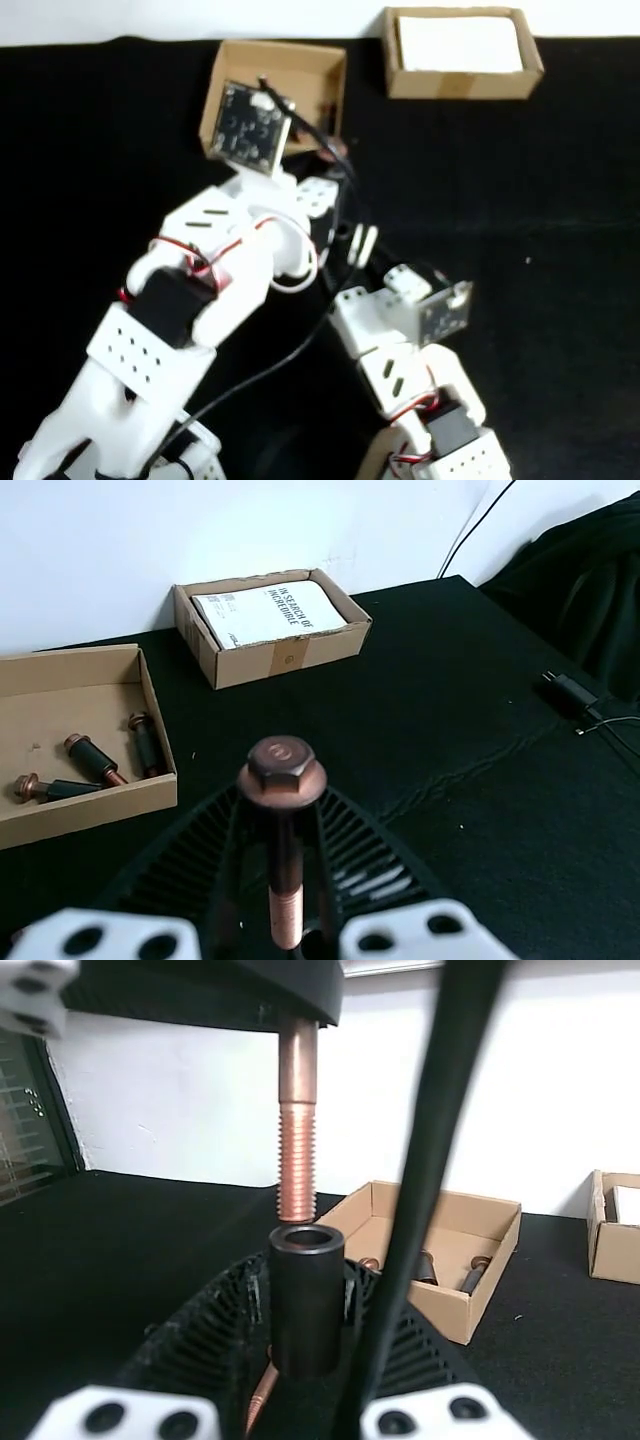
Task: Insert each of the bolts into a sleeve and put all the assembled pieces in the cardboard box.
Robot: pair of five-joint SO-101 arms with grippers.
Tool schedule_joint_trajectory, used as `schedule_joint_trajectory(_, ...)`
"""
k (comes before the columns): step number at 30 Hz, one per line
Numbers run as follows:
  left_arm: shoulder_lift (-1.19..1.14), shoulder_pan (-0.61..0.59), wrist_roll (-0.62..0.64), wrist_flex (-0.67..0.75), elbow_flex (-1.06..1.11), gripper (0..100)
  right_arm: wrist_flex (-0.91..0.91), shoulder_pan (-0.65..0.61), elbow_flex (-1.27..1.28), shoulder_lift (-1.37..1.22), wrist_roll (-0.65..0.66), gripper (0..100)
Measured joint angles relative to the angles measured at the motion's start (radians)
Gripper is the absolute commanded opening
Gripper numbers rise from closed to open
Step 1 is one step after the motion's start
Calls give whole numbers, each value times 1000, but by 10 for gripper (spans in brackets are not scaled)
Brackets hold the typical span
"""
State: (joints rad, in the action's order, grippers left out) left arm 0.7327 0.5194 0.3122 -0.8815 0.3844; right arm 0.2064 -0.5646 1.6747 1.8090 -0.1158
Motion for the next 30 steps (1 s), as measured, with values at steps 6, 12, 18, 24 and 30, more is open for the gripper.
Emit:
schedule_joint_trajectory(6, 0, 8, -2, 0, 0, 9, 0, 0, 0, 0, 0, 6)
schedule_joint_trajectory(12, -2, 80, -3, -2, 0, 9, 0, 2, 0, 0, 0, 6)
schedule_joint_trajectory(18, -2, 80, -3, -12, 0, 9, 0, 2, 0, 0, 0, 6)
schedule_joint_trajectory(24, -2, 74, -12, -81, 0, 37, 0, 2, 0, 0, 0, 6)
schedule_joint_trajectory(30, -2, 104, -184, -327, -2, 189, 0, -2, 0, 0, 0, 6)
